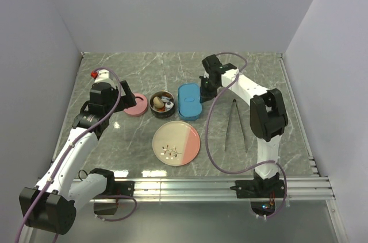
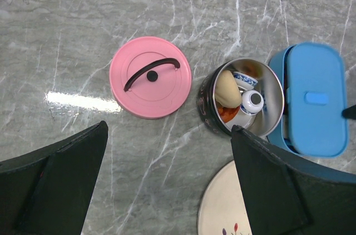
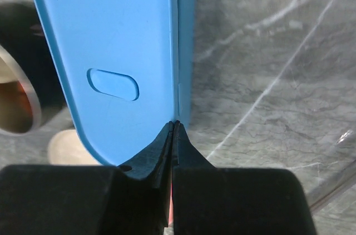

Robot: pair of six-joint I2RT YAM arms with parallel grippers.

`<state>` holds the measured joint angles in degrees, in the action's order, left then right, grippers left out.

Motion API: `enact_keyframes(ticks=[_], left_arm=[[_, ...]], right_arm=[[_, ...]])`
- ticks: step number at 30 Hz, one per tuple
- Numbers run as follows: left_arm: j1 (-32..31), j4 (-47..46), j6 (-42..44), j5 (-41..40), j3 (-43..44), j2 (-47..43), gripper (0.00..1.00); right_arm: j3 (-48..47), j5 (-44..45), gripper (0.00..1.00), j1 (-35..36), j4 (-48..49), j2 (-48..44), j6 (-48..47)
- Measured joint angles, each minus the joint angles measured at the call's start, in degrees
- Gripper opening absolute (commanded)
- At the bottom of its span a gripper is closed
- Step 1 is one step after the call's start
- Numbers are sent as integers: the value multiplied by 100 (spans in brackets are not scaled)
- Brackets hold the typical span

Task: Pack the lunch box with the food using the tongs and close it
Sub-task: Put the lid back on the lunch box

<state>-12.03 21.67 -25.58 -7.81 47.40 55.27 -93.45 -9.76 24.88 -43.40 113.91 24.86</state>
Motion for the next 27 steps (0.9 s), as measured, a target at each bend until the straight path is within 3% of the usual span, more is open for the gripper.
enact_keyframes(ticks=[6,27], left_arm=[[0,-2,0,2,0,0,100],[0,-2,0,4,0,0,100]], right_arm=[[310,2,0,0,33,76,0],[35,59,0,0,57,208,107]])
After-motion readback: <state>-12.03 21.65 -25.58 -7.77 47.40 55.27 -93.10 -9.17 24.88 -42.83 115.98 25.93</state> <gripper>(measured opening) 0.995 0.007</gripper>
